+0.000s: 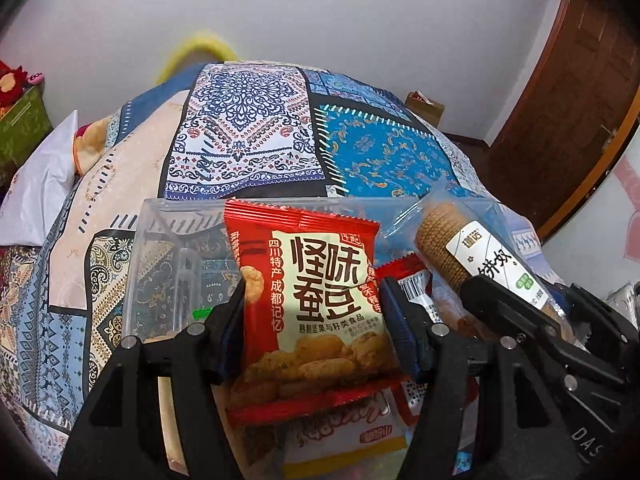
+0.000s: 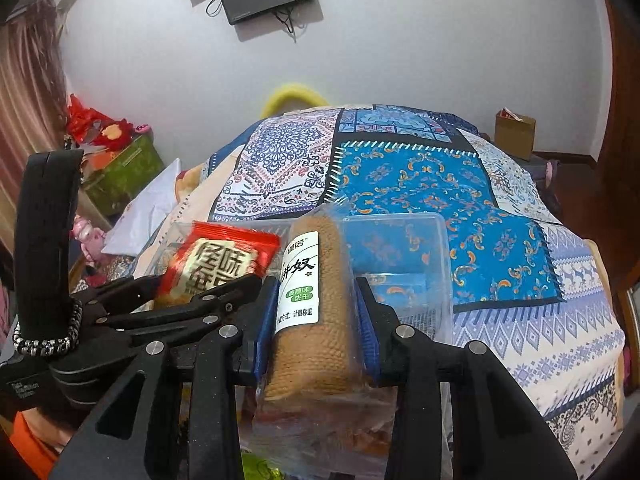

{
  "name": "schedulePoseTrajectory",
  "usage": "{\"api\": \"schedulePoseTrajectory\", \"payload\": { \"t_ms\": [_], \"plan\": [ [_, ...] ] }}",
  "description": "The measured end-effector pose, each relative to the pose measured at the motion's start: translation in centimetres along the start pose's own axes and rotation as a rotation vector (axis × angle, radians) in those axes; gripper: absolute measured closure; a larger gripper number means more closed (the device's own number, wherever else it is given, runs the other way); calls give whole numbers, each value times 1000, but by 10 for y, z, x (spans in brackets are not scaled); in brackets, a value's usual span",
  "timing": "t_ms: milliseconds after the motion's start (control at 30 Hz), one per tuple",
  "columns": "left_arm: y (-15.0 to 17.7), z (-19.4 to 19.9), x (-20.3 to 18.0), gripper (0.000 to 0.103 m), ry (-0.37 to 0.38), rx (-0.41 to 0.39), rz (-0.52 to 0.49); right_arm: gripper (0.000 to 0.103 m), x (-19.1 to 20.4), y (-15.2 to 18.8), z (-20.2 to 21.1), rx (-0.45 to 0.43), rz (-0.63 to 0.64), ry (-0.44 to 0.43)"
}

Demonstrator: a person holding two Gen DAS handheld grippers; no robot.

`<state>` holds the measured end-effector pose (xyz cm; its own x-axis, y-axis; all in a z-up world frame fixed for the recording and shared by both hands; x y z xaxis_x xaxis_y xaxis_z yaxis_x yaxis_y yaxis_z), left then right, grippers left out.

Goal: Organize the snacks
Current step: 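Open both tools to drop the red bag and cracker roll into the box, then grasp the striped wafer pack with the left tool while the right tool grasps the green jelly cup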

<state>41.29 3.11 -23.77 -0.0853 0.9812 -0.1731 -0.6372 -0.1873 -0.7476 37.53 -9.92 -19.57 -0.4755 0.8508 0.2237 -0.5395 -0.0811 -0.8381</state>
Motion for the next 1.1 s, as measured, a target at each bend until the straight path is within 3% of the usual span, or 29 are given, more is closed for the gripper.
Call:
{"api": "schedulePoseTrajectory", "payload": {
  "t_ms": [233, 633, 833, 1100],
  "plan": [
    [-8, 18, 4, 42, 33, -22, 64, 60, 2, -7, 10, -9, -5, -6],
    [-7, 94, -2, 41, 16, -106, -51, 57, 18, -7, 60, -44, 23, -34],
    [10, 131, 7, 40, -1, -118, -95, 56, 26, 11, 77, -23, 26, -45],
    [52, 148, 30, 40, -21, -66, -109, 55, 36, 43, 87, 27, 29, -56]
  ]
}}
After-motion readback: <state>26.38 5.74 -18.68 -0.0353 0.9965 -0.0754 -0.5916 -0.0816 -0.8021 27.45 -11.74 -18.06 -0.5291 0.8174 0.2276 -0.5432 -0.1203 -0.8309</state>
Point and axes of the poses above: each gripper's, at about its wrist camera, not at the fingertips, and z roughly against the way its jaws point, x to its left, y to its underside, the point moved 9 cm from there along -z, roughly the way its jaws point, and after that the axes turned 12 degrees about -x, right-handed, at the moved point
